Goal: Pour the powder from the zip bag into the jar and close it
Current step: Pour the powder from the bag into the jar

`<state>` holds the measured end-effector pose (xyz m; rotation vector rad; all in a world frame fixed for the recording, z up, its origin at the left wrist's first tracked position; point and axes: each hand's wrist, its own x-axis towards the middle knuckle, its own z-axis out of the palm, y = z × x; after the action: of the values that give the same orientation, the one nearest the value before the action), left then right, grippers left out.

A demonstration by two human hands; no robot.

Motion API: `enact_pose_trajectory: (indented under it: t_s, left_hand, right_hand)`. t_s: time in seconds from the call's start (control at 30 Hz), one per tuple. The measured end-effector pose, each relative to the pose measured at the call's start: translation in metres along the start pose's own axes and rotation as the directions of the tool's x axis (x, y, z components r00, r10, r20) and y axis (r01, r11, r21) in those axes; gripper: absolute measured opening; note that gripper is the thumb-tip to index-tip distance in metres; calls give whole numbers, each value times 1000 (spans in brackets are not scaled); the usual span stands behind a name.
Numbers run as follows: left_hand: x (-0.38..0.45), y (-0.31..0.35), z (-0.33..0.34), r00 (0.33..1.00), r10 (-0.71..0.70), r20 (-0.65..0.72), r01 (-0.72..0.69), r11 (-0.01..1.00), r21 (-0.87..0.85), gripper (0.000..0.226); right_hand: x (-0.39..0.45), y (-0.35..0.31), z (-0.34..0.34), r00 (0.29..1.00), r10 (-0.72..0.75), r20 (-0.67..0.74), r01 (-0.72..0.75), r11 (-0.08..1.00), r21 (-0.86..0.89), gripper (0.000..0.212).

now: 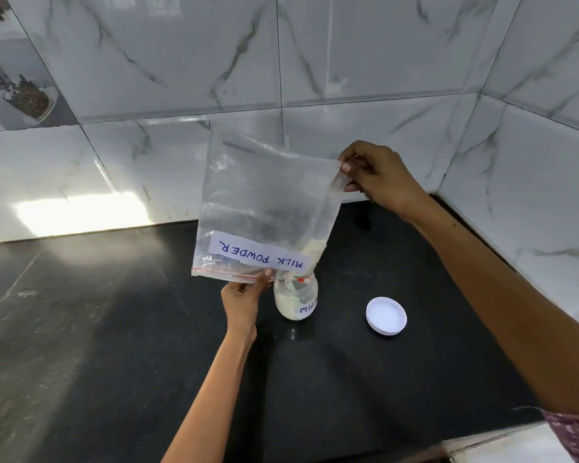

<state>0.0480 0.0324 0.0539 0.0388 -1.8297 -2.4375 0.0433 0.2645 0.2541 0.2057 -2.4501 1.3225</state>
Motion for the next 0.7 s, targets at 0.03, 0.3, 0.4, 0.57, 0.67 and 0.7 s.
enact_pose_trajectory:
  t_s: [0.03,0.3,0.4,0.57,0.67,0.7]
  left_hand:
    - [0,1,1,1000,1,11,-1,1000,-1,40]
    - [4,9,2,998,-2,67,7,997,-76,37]
    - [4,8,3,997,-11,70,18,995,-96,41]
    - [3,5,5,1000,-14,24,16,993,-116,32]
    - [1,4,4,1000,-8,10,9,993,-114,27]
    - [0,4,4,1000,-9,8,10,993,-118,28]
  right_hand:
    - [-1,-1,0,1000,19,23,-19,1000,7,10]
    - [8,-19,-3,1000,-17,21,16,999,46,6]
    - [10,-23,-2,999,-24,39,22,999,50,9]
    - [6,-20,-3,998,23,63,-32,990,137,6]
    - [0,-11,-5,993,95,66,-109,964,244,6]
    - [-2,-7,-6,991,118,70,-133,950,281,6]
